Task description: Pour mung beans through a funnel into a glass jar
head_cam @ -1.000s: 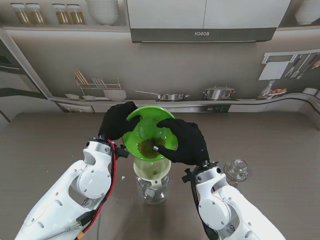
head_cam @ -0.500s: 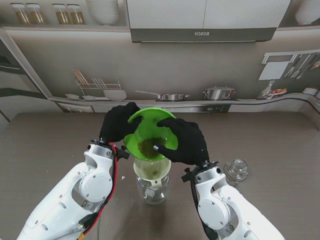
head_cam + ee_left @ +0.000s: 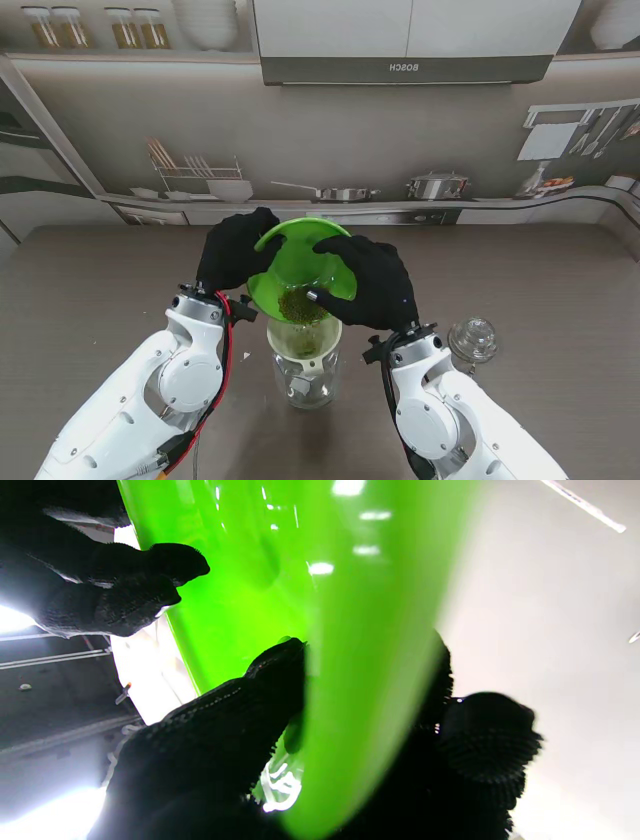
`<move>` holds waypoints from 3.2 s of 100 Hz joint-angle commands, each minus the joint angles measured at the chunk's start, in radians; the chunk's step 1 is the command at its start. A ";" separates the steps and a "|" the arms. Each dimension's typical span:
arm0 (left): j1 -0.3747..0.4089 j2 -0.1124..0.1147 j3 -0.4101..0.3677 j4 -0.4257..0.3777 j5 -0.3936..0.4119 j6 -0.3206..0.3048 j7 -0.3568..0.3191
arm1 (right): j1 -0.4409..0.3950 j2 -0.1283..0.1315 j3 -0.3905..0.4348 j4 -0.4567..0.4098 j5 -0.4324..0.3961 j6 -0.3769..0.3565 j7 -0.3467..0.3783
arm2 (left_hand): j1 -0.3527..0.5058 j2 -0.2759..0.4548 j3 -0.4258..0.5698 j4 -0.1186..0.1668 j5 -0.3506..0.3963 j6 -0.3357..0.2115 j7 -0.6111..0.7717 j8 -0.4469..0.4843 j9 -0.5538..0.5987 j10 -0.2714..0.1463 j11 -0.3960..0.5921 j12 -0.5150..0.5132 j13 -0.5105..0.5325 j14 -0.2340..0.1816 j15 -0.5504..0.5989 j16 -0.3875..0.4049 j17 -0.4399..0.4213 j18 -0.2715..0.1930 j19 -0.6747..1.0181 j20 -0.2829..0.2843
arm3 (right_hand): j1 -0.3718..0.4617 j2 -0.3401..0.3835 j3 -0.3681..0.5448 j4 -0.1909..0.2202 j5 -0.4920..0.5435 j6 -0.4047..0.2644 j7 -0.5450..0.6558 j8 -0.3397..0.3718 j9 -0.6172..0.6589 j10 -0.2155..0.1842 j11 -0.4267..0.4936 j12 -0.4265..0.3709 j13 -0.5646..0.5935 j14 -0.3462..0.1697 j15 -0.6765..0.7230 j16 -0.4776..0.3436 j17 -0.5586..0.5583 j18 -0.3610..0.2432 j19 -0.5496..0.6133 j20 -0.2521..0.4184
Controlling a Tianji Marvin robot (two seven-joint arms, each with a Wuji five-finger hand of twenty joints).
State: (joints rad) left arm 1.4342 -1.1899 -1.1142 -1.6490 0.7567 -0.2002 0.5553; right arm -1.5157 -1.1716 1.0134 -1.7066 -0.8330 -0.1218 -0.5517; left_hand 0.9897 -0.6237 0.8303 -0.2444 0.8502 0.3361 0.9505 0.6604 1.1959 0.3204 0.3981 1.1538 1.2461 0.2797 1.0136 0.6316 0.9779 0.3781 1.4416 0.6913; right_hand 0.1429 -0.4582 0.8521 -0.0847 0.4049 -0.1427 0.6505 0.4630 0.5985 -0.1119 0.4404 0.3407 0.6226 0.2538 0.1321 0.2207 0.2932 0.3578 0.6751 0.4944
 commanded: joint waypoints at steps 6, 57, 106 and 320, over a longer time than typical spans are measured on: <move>0.000 0.001 -0.002 0.000 0.007 -0.009 -0.009 | -0.001 -0.006 0.001 -0.002 -0.005 -0.006 0.003 | 0.128 0.067 0.113 0.064 0.057 -0.123 0.128 0.027 0.032 -0.019 0.020 0.017 0.020 -0.014 0.023 0.005 0.032 -0.041 0.029 -0.004 | -0.026 -0.016 0.025 0.022 0.013 -0.024 -0.002 0.007 -0.006 0.009 -0.013 -0.008 -0.015 -0.023 -0.005 -0.019 -0.015 0.031 -0.025 -0.007; -0.013 0.009 -0.005 0.027 0.077 -0.051 0.042 | -0.007 -0.005 0.007 -0.008 -0.007 -0.016 -0.003 | 0.127 0.068 0.114 0.062 0.050 -0.127 0.138 0.021 0.031 -0.023 0.021 0.017 0.021 -0.021 0.022 0.003 0.033 -0.050 0.030 -0.007 | -0.027 -0.018 0.032 0.021 0.014 -0.021 0.000 0.008 -0.001 0.011 -0.015 -0.007 -0.010 -0.023 -0.003 -0.018 -0.011 0.029 -0.021 -0.006; -0.024 0.016 -0.006 0.040 0.128 -0.089 0.080 | -0.003 -0.008 0.006 -0.003 -0.010 -0.015 -0.020 | 0.124 0.069 0.112 0.060 0.044 -0.133 0.148 0.014 0.028 -0.028 0.023 0.019 0.021 -0.030 0.021 0.002 0.033 -0.061 0.031 -0.010 | -0.027 -0.022 0.036 0.020 0.020 -0.027 0.003 0.009 -0.002 0.012 -0.014 -0.006 -0.011 -0.021 -0.003 -0.018 -0.012 0.030 -0.019 -0.008; -0.045 0.055 0.001 0.048 0.308 -0.127 0.162 | -0.063 0.006 0.067 -0.037 -0.065 -0.063 -0.050 | 0.123 0.071 0.109 0.055 0.028 -0.138 0.171 -0.003 0.019 -0.037 0.029 0.025 0.021 -0.043 0.014 -0.001 0.033 -0.081 0.030 -0.019 | -0.019 -0.037 -0.017 0.020 0.055 -0.104 -0.040 0.014 -0.002 -0.011 -0.032 -0.011 -0.083 0.017 -0.034 -0.063 -0.052 0.073 -0.077 -0.024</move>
State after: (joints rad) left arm 1.3902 -1.1373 -1.1103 -1.5972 1.0608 -0.3261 0.7290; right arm -1.5787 -1.1630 1.0803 -1.7404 -0.8946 -0.1818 -0.6056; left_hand 0.9869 -0.6236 0.8169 -0.2444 0.8500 0.3470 0.9506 0.6245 1.1960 0.3240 0.4016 1.1654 1.2461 0.2635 1.0136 0.6310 0.9789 0.3586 1.4420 0.6777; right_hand 0.1426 -0.4859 0.8609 -0.0847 0.4550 -0.2264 0.6303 0.4630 0.6383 -0.1837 0.4565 0.3382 0.5628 0.2788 0.1083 0.1724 0.2565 0.3932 0.6295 0.4829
